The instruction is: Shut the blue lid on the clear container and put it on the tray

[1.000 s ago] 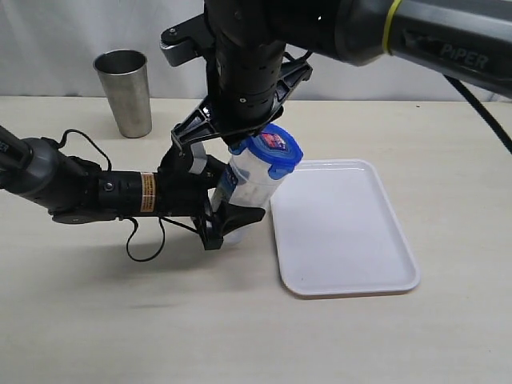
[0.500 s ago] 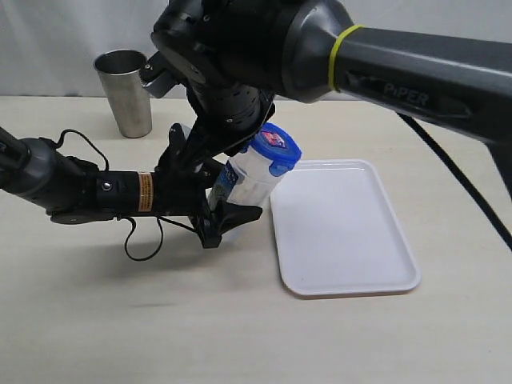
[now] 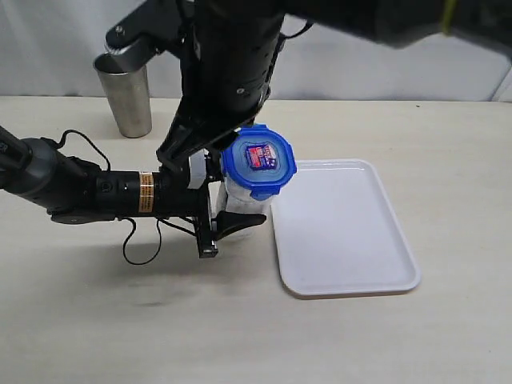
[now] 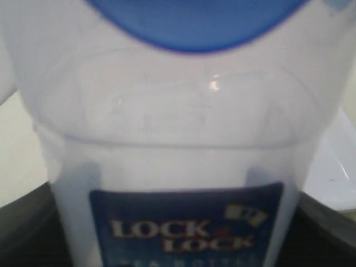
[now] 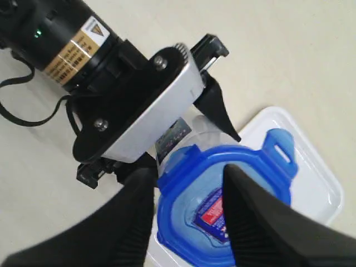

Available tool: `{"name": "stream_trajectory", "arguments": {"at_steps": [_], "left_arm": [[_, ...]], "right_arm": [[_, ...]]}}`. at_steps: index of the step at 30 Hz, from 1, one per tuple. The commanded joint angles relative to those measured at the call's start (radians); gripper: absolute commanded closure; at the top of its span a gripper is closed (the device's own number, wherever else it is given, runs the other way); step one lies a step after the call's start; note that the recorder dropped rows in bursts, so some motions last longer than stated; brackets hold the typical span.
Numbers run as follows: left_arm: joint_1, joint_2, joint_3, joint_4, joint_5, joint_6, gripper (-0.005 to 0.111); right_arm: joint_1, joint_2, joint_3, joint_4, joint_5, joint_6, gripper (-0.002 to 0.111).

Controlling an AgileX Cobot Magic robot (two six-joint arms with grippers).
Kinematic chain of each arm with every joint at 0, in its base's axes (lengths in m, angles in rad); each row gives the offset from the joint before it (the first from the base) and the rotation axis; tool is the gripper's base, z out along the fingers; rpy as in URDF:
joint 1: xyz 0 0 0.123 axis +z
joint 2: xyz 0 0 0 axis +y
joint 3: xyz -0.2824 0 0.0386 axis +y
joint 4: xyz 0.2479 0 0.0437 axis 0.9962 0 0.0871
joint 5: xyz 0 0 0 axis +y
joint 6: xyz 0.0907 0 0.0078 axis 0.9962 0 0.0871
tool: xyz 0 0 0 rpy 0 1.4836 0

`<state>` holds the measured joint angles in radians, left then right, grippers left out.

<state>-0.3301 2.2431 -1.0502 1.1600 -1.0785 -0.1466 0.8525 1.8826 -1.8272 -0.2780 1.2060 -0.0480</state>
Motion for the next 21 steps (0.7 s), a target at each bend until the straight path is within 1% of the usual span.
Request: {"name": "stream_trajectory", "arguments": {"at_steps": [1,3,5,6,9,12,14,17,21], "left_arm": [[-0.005,-0.007,0.000,0.044,-0.061,0.127,0.107],[-0.005,-0.007,0.000,0.120,-0.089,0.235,0.107],[-0.005,-0.007,0.000,0.172,-0.127,0.299,0.107],[-0.005,-0.007,0.000,0.178,-0.143,0.299,0.107],[-0.003,-0.007,0.000,0.184,-0.143,0.299,0.107],[-0.003,-0.007,0.000,0.189,-0.143,0.299,0.107],[-0.003,-0.007,0.000,0.189,-0.143,0.299,0.107],[-0.003,-0.007,0.000,0.188,-0.143,0.296,0.107],[-0.003,-0.007,0.000,0.191,-0.143,0.281,0.107]], "right_arm": [[-0.042,-0.080,0.001,0.060,0.015,-0.021,0.052],[-0.083,-0.097,0.008,0.120,0.015,-0.087,0.052],[-0.130,-0.104,0.015,0.219,0.015,-0.206,0.053],[-0.152,-0.104,0.023,0.291,0.015,-0.274,0.054],[-0.211,-0.105,0.053,0.402,0.015,-0.418,0.054],[-0.240,-0.105,0.115,0.420,0.015,-0.590,0.054],[-0.254,-0.105,0.153,0.416,0.015,-0.649,0.056],[-0.260,-0.105,0.184,0.407,0.015,-0.658,0.060],[-0.258,-0.105,0.213,0.383,0.015,-0.670,0.060]]}}
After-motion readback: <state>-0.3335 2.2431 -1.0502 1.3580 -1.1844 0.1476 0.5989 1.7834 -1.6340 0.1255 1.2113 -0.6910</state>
